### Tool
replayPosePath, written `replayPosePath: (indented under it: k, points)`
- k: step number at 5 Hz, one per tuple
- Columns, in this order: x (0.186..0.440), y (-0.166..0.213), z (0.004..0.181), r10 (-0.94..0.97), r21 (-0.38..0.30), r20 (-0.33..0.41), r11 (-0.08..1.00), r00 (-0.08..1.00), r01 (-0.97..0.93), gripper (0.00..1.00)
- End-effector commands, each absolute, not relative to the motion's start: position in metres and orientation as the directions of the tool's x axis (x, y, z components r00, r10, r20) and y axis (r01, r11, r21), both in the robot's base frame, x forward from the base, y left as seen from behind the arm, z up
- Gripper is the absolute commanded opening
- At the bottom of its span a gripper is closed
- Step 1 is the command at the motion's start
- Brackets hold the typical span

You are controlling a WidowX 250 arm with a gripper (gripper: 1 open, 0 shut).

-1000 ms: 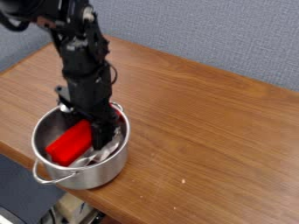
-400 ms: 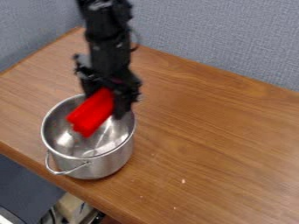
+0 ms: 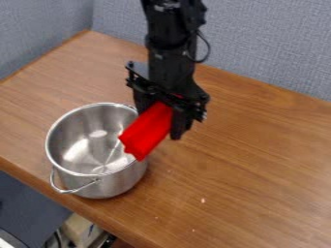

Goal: Move the red object from the metal pot to the table

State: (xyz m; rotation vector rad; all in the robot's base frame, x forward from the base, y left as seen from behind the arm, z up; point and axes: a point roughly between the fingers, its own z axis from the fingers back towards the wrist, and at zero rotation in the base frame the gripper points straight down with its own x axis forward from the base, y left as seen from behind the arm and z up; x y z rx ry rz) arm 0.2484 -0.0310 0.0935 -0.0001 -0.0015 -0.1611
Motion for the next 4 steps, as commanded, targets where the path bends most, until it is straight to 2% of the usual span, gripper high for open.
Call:
replayPosePath:
  k: [1,2,3,4]
  points:
    - [0.248,-0.06,0.098,-0.209,-0.024,-0.003,0.978,0.978,0.209,0.0]
    - [0.248,-0.086,0.085,-0.281,-0.028,-0.03,0.96,0.959,0.28,0.0]
    - [0.251,-0.093,0.069,-0.304,-0.024,-0.057,0.953,0.951,0.303,0.0]
    - [0.253,-0.101,0.067,-0.266,-0.02,-0.048,0.964,0.963,0.266,0.0]
